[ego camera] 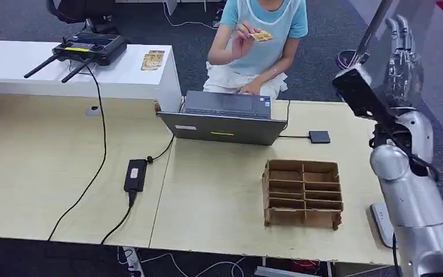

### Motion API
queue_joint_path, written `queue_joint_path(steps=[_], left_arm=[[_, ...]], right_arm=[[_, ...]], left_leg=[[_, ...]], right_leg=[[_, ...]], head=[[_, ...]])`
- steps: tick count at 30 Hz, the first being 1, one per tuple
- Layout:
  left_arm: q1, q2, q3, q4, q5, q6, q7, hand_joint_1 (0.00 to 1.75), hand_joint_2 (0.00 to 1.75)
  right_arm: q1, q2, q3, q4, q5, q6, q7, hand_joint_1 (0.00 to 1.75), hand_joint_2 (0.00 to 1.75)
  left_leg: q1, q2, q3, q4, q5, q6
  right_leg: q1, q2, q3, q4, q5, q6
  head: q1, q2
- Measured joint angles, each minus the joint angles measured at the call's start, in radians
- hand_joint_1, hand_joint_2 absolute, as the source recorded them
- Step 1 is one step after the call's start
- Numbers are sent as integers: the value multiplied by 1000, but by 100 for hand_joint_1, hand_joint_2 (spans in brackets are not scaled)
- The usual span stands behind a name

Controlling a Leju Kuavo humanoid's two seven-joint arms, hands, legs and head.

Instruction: Pass the card to the sensor for recognition and then transmit it.

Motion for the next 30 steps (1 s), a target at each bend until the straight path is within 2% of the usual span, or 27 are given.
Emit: queue_joint_path(steps=[2, 8, 14, 24, 30], left_arm=[[-1, 4, -15, 0, -4, -3, 1, 0, 0], [-3, 11, -46, 0, -18, -10, 5, 0, 0], [-5, 24, -81, 0, -36, -20, 5, 0, 0], [-9, 39, -117, 0, -43, -31, 5, 0, 0], [-11, 43, -122, 0, -45, -32, 5, 0, 0]], right_arm=[[-35, 16, 31, 2, 100, -16, 21, 0, 175], [-118, 50, 94, 48, 262, -39, 61, 0, 175], [-218, 78, 150, 204, 434, -48, 101, 0, 175], [-352, 106, 195, 499, 489, -20, 96, 0, 175], [-377, 119, 207, 588, 489, -15, 96, 0, 175]], left_leg=[[0, 1, 0, 0, 0, 0], [0, 0, 0, 0, 1, 0], [0, 0, 0, 1, 1, 0], [0, 0, 0, 1, 2, 0], [0, 0, -1, 1, 2, 0]], right_leg=[[0, 0, 0, 0, 0, 0], [0, -1, 0, 0, 0, 0], [0, -1, 0, 0, 1, -1], [0, -1, 0, 0, 1, -1], [0, -1, 0, 0, 1, -1]], head=[[0, 0], [0, 0], [0, 0], [0, 0], [0, 0]])
